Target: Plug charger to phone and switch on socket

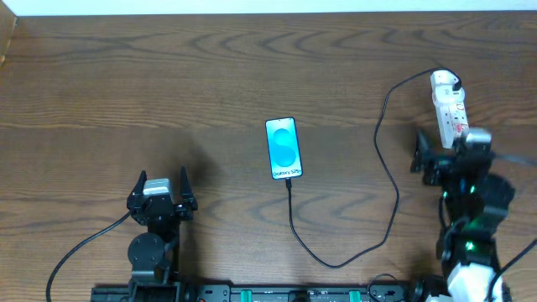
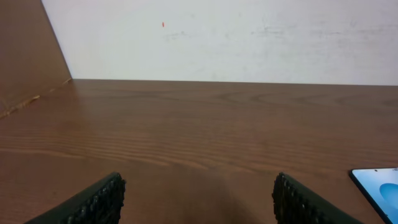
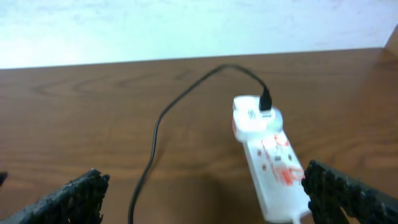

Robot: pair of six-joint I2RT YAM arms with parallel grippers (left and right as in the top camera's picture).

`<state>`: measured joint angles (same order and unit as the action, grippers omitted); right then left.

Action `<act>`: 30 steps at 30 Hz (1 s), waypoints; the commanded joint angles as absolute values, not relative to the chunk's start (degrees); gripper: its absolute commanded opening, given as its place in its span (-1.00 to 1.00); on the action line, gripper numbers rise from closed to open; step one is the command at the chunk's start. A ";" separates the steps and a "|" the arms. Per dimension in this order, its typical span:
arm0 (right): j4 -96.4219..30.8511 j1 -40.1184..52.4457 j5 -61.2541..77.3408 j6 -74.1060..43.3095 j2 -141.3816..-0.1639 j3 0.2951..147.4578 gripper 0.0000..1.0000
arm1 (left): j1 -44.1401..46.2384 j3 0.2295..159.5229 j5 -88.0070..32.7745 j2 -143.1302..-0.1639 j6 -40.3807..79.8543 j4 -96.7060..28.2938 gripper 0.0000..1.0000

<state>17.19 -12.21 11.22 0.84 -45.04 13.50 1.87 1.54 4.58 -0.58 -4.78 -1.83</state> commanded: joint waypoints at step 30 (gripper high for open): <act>2.31 -6.26 5.69 -1.06 -9.30 0.32 0.99 | 1.58 0.25 4.93 -0.23 -5.32 -3.84 0.52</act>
<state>3.79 -6.92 7.03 -0.45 -12.69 0.38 1.87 1.54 4.58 -0.58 -4.78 -1.80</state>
